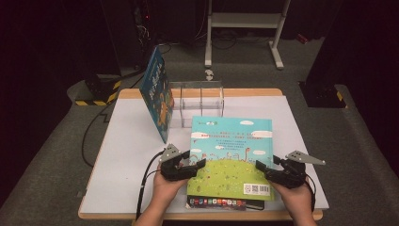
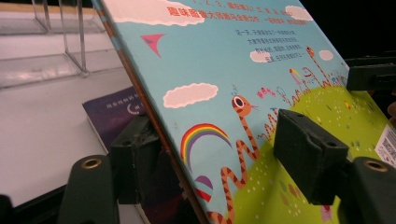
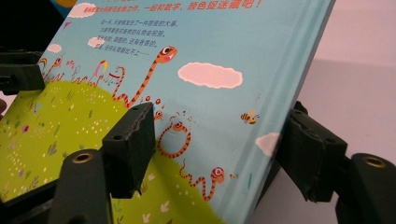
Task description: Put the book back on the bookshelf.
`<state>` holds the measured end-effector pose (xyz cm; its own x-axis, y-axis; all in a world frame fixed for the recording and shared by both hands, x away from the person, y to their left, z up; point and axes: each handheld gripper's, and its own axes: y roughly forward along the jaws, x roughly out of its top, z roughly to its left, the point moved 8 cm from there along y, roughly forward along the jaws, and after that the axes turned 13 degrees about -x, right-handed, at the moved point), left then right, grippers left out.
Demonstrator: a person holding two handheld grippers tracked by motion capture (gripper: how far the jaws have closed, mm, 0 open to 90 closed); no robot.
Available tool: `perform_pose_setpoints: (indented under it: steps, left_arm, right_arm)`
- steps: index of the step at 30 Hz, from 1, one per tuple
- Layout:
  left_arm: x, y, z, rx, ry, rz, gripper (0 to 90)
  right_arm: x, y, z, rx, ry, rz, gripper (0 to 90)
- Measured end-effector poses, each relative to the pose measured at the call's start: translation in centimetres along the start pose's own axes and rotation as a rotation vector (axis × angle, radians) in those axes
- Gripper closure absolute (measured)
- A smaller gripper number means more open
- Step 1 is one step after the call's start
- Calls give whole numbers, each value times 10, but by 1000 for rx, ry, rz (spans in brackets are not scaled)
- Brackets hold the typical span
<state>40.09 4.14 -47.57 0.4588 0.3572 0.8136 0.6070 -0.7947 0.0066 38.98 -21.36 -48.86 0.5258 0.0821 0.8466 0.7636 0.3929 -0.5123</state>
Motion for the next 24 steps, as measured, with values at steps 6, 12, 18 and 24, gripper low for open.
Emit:
perform_pose_setpoints:
  steps: [6,12,18,24]
  left_arm:
    - [8,-4,-8,4,32,-47,364]
    - [18,-5,-17,0,79,-93,405]
    - [25,-4,-25,6,117,-133,422]
    - [35,-2,-33,4,185,-192,444]
  right_arm:
    - [8,-8,3,-20,-21,-49,347]
    - [16,-16,4,-38,-27,-98,375]
    - [22,-20,2,-39,-19,-135,405]
    - [31,-26,3,-70,-29,-198,438]
